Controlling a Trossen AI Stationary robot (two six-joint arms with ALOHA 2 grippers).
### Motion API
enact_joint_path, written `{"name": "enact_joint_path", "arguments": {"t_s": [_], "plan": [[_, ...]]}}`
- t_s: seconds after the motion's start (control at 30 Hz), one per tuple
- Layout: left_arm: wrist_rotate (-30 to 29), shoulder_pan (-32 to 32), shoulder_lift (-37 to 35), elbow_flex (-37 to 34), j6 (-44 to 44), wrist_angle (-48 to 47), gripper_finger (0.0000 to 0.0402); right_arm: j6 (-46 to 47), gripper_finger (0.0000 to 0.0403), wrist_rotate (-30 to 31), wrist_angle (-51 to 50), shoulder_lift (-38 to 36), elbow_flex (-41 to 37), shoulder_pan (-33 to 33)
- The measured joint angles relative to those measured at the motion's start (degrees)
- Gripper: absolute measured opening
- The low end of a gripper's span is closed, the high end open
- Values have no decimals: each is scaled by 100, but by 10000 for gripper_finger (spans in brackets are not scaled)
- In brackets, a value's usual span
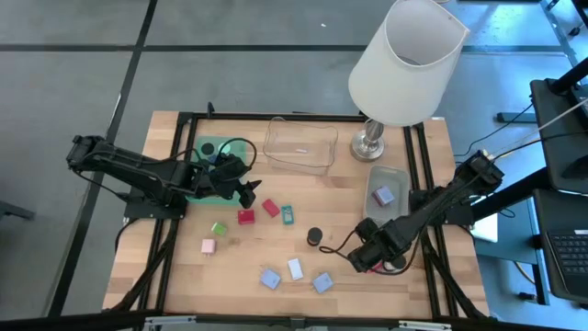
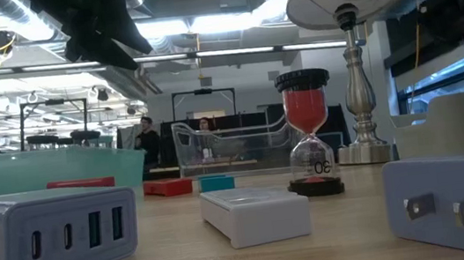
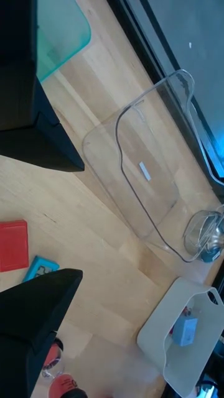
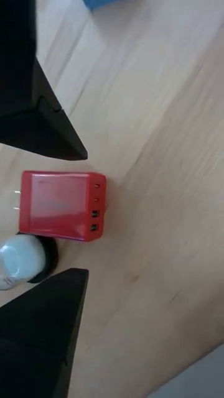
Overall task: Pick & Place Office items
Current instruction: Put the bottom right red charger adapter into the gray bin
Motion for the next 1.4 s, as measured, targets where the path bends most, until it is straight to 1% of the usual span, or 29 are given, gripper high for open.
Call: {"name": "enact_joint_path", "arguments": {"t_s": [0.17, 0.43, 0.77, 1.0, 1.27, 1.4], "plan": [[-2, 0, 0, 0, 2, 0, 266, -35, 301, -7, 1, 172, 0, 0], [0, 0, 0, 0, 2, 0, 266, -180, 301, -296, 50, 311, 0, 0], [0, 0, 1, 0, 6, -1, 266, -223, 301, -296, 239, 514, 0, 2], [0, 0, 0, 0, 7, -2, 266, -241, 301, -295, 362, 520, -1, 85], [-2, 0, 0, 0, 7, -2, 266, -14, 301, -218, 373, 520, -1, 275], [2, 0, 1, 0, 7, -2, 266, 15, 295, -169, 381, 617, 0, 302]]}}
